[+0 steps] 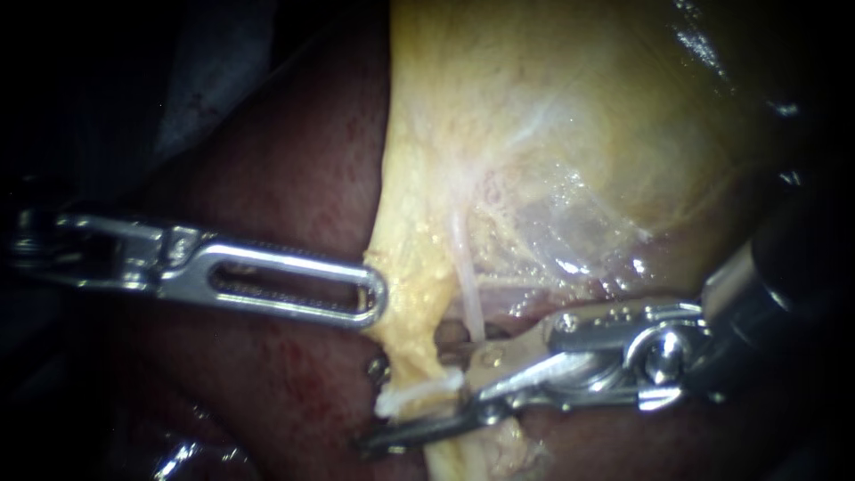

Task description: Going back second clip left tube

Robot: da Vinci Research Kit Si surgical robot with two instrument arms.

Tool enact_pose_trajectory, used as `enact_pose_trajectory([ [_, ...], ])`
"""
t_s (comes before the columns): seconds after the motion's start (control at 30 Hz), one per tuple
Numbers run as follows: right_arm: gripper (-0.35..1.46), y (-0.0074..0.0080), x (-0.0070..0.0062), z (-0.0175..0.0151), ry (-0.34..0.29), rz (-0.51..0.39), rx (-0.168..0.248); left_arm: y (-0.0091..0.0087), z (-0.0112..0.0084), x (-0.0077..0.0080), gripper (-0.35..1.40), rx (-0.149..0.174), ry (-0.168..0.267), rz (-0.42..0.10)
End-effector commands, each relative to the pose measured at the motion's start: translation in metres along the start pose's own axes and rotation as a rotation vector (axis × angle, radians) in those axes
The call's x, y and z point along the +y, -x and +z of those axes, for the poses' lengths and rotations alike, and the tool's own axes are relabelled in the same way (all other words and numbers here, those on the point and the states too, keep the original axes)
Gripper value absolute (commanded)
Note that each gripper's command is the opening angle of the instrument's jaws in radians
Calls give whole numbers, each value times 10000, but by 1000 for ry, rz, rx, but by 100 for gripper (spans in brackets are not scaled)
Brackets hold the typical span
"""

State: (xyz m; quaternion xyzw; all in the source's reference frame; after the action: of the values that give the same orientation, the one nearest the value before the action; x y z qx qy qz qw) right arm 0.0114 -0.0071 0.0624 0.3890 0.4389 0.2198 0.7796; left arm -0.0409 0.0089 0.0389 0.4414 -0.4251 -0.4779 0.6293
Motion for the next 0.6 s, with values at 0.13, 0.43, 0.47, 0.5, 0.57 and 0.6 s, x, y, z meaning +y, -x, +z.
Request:
enact_pose_trajectory([
  [0.13,53,-4,6,-16,16,-12,14,0,0,0,-35,0,0,0],
  [0.43,53,-7,2,-44,25,-12,27,0,0,1,-35,1,0,0],
  [0.47,53,-7,1,-50,27,-11,30,0,0,1,-35,1,0,0],
  [0.5,53,-8,0,-56,31,-9,33,1,0,1,-35,1,0,0],
  [0.57,53,-11,-2,-71,36,-10,43,1,0,2,-35,1,0,1],
  [0.6,53,-12,-3,-78,41,-12,47,1,0,3,-35,1,0,1],
])
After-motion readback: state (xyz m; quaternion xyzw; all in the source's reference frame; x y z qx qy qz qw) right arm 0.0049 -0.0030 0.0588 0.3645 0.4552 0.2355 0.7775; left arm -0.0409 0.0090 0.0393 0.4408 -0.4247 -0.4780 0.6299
